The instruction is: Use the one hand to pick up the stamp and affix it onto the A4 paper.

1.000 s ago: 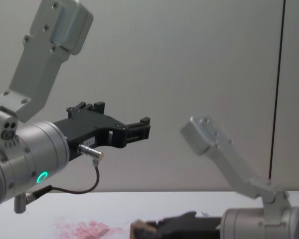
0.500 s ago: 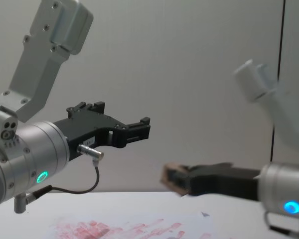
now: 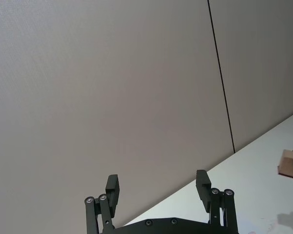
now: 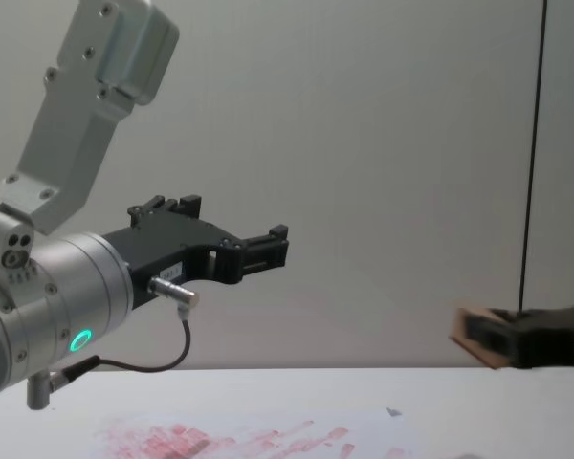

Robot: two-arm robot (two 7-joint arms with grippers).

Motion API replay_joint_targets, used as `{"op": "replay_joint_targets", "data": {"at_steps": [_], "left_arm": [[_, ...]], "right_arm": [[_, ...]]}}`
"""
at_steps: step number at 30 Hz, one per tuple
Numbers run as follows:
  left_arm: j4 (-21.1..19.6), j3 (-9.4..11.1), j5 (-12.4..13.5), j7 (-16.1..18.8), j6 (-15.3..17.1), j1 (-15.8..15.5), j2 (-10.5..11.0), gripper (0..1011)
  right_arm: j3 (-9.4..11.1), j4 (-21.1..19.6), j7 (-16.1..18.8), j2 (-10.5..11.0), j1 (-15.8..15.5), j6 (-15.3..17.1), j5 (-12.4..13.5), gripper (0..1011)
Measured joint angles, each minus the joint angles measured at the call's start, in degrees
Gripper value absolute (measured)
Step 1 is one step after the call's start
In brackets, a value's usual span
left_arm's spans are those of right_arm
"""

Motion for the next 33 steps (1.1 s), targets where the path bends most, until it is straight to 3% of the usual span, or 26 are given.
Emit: {"op": "replay_joint_targets", "data": {"at_steps": [14, 33], "left_arm": [[0.0, 0.0, 0.0, 0.0, 0.0, 0.0, 0.0, 1001], [0.0, 0.0, 0.0, 0.0, 0.0, 0.0, 0.0, 1001]], "right_arm": [[2.2, -2.7, -1.8, 4.2, -4.1, 3.1, 1.5, 220], [1.8, -0.2, -1.1, 5.1, -5.0, 5.6, -1.1, 220]]}}
